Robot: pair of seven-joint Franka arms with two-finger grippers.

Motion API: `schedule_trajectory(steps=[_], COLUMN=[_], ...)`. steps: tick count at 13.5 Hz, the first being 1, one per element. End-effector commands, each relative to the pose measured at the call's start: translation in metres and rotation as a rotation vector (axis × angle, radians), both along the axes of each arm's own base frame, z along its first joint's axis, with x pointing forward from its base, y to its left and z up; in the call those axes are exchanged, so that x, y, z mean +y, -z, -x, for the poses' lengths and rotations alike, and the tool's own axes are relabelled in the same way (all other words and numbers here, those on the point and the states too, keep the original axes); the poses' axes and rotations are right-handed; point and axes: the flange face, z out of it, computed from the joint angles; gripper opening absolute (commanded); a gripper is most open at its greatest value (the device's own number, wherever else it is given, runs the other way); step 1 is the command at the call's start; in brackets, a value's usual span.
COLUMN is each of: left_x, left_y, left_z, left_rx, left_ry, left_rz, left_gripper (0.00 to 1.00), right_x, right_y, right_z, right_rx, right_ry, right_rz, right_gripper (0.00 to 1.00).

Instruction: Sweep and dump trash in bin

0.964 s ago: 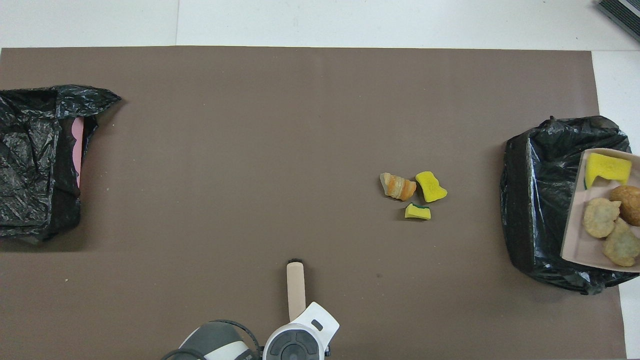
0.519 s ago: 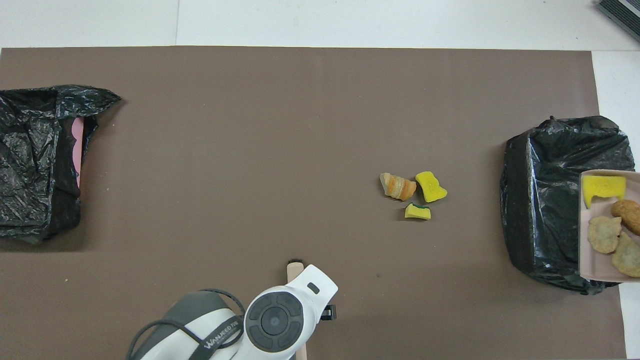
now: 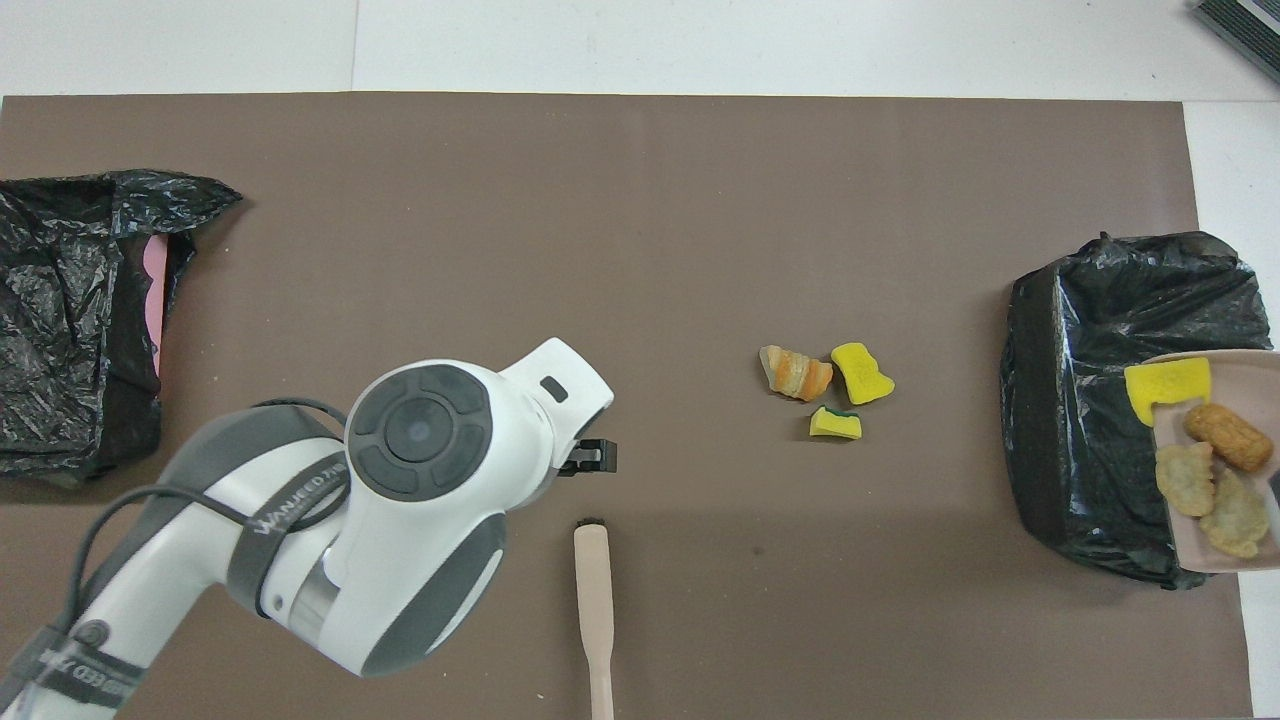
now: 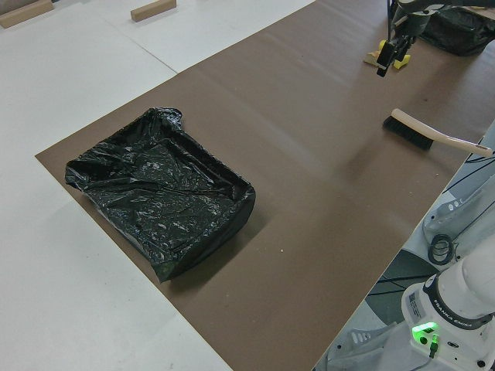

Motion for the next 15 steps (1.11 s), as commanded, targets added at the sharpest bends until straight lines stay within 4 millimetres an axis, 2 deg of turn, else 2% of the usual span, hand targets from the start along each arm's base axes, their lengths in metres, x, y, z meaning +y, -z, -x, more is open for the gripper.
schedule_trajectory(steps=[1,2,4,7,8,9,11,13,15], left_x=[0.033,0.056,0.094,0.135,0.150,0.162,0.183,0.193,0.207], left_y=[-0.052,-0.074,-0.105,-0.150,-0.165,-0.174,-0.178,-0.186,-0.191], left_z=[-0.032,-0.048,-0.071,-0.081,-0.079,-0.076,-0.074,-0.067,-0.065], left_rx=[-0.031,-0.055,-0.111,-0.126,-0.097,-0.066,-0.017,0.007,0.020], left_ry=[0.014,0.042,0.081,0.054,0.061,0.096,0.128,0.115,0.099], left_rz=[-0.015,-0.030,-0.043,-0.046,-0.052,-0.073,-0.067,-0.069,-0.073], left_gripper=[1.00,1.00,1.00,1.00,1.00,1.00,1.00,1.00,1.00], right_x=[0.003,0.015,0.018,0.015,0.015,0.017,0.020,0.028,0.047], right_y=[-0.006,-0.008,-0.009,-0.015,-0.027,-0.043,-0.073,-0.094,-0.107], right_z=[0.008,0.002,0.001,0.003,0.008,0.016,0.036,0.050,0.053], right_rx=[0.013,0.020,0.024,0.032,0.025,0.010,-0.022,-0.059,-0.094], right_ry=[-0.043,-0.080,-0.085,-0.078,-0.059,-0.041,0.010,0.059,0.099], right_rz=[0.057,0.092,0.116,0.146,0.158,0.173,0.183,0.157,0.105], right_gripper=[0.00,0.00,0.00,0.00,0.00,0.00,0.00,0.00,0.00])
